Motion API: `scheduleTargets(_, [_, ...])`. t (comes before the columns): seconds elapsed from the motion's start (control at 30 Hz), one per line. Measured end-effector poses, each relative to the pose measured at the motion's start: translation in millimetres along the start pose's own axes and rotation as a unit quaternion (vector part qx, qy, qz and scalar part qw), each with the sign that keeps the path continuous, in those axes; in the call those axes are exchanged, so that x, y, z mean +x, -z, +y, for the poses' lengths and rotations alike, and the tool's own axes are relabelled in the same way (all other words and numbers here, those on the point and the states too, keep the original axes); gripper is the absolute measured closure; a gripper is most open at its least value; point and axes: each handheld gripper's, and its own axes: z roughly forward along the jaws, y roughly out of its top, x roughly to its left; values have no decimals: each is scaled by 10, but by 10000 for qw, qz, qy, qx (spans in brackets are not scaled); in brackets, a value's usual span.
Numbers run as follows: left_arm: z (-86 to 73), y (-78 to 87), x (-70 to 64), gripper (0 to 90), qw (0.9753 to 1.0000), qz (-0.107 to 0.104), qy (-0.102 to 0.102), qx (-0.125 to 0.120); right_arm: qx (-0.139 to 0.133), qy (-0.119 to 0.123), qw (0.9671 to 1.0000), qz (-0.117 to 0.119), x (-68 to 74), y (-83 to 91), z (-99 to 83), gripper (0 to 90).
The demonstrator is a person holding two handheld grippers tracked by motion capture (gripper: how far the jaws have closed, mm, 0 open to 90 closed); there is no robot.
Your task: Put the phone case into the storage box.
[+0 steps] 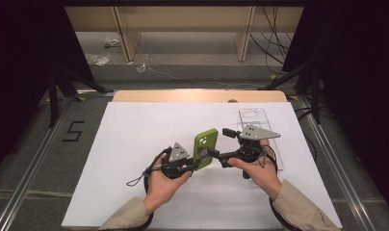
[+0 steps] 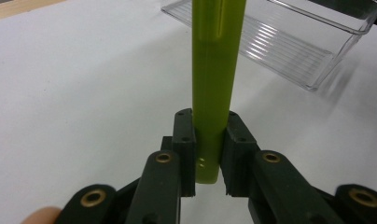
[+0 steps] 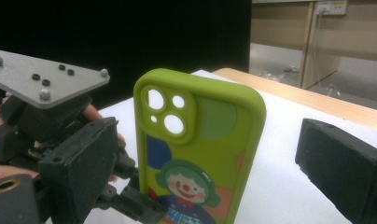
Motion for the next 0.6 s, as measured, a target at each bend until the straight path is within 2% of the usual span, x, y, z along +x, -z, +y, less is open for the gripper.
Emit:
scheduleTargets(0.2, [27,-41,-23,773,10000,-11,28,24,-66,7,9999,-106,28,-26,-12,64])
scheduleTargets(0.37, [62,-64,-48,773,10000,8,27,18,-141,-28,9998,-100,46,-53,-15,52])
scheduleTargets(0.6, [89,-105,-86,774,10000,52,32,16,-156,3,9994,-294,62,-87,-26,35])
